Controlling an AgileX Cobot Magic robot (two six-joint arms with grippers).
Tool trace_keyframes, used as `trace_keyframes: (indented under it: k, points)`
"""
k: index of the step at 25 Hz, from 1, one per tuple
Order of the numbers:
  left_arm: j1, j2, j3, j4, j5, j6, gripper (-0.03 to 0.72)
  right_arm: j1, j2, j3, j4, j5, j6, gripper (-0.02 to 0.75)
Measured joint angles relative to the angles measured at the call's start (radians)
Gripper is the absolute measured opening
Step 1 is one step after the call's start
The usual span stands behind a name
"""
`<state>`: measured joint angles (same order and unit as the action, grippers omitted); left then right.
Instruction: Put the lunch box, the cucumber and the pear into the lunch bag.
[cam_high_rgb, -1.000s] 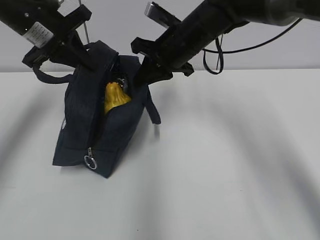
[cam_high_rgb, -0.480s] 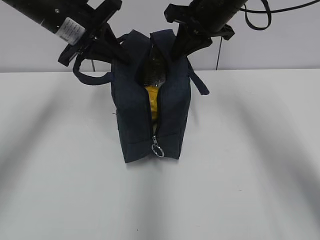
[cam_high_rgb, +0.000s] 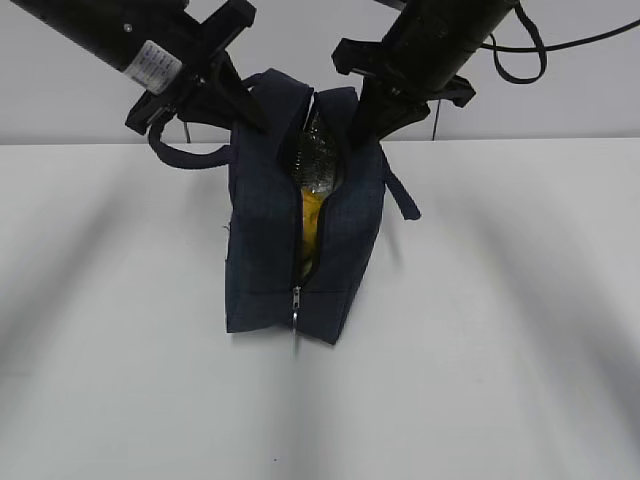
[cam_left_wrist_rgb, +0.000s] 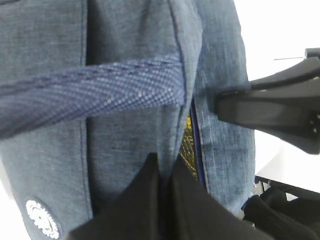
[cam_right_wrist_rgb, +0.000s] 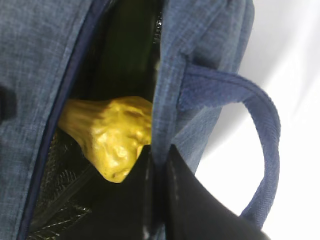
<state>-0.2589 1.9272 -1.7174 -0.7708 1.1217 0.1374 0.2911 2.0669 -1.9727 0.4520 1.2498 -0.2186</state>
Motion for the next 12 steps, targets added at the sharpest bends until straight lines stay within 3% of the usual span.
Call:
trace_keyframes:
  k: [12]
  points:
    - [0.000,0.027,0.000,0.024,0.007,0.000,0.004,0.001,-0.004,0.010,0.000,0.000,0.000,0.004]
